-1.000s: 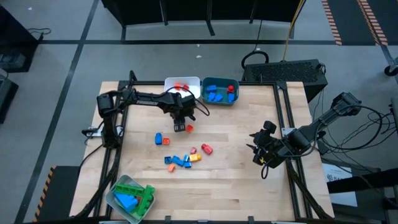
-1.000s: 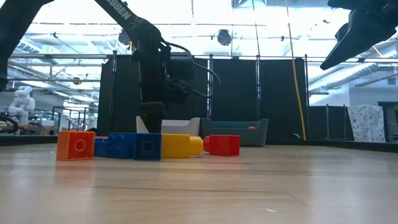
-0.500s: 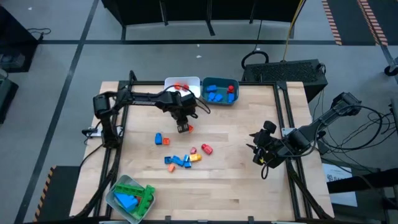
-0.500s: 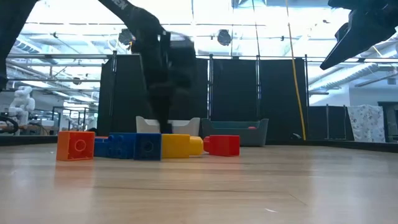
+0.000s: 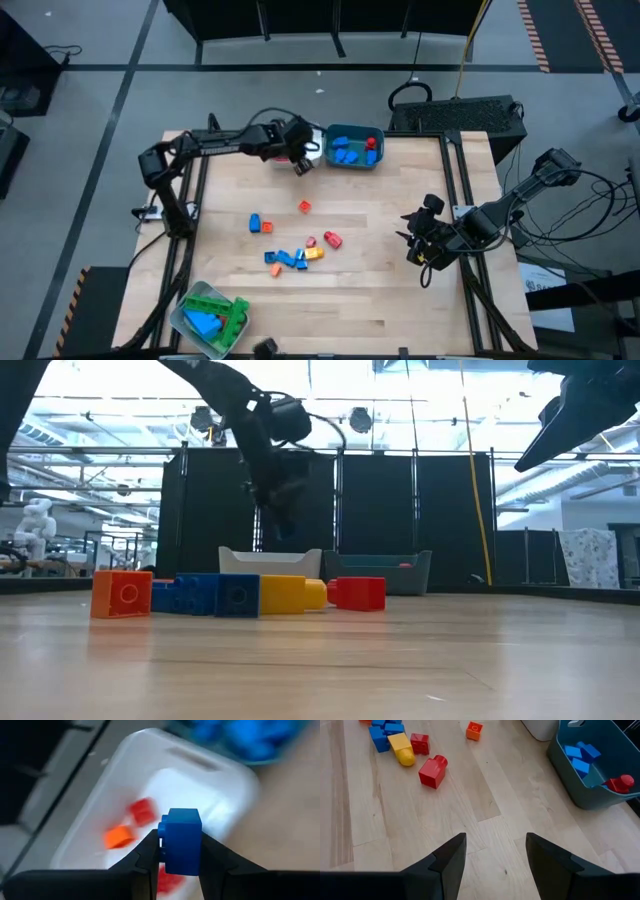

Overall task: Sort blocks by size
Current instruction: Put the blue cube 4 stud game piece into the white bin, then put the orange cube 4 stud game piece into the white bin

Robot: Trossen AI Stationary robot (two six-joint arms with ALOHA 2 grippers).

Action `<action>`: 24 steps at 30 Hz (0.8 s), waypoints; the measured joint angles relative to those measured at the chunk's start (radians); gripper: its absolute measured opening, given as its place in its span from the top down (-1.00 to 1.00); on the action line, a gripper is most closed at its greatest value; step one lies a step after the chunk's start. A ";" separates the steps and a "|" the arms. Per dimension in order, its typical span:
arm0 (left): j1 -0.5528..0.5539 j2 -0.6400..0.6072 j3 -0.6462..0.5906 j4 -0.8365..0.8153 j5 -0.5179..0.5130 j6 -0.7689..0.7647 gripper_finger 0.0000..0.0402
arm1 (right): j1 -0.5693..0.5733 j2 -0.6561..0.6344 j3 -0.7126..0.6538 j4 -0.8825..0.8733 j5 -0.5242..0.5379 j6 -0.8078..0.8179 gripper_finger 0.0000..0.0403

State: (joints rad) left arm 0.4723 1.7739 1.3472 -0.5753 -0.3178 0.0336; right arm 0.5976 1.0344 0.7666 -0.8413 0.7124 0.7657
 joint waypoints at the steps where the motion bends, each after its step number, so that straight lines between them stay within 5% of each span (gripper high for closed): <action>1: 0.016 0.001 0.000 -0.002 -0.026 -0.002 0.53 | 0.000 0.000 0.000 0.000 -0.001 0.000 0.05; 10: 0.056 0.001 0.000 0.031 -0.005 0.004 0.09 | 0.000 0.000 0.000 0.001 -0.001 0.004 0.05; 17: 0.005 0.001 0.000 0.005 0.005 -0.002 0.02 | 0.000 0.000 0.000 0.001 -0.001 0.006 0.05; 24: -0.149 0.001 0.000 -0.142 0.317 0.018 0.01 | 0.000 0.000 0.000 0.002 -0.002 0.007 0.05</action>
State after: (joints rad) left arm 0.3231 1.7744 1.3472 -0.7172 -0.0010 0.0519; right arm 0.5975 1.0347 0.7666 -0.8398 0.7101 0.7727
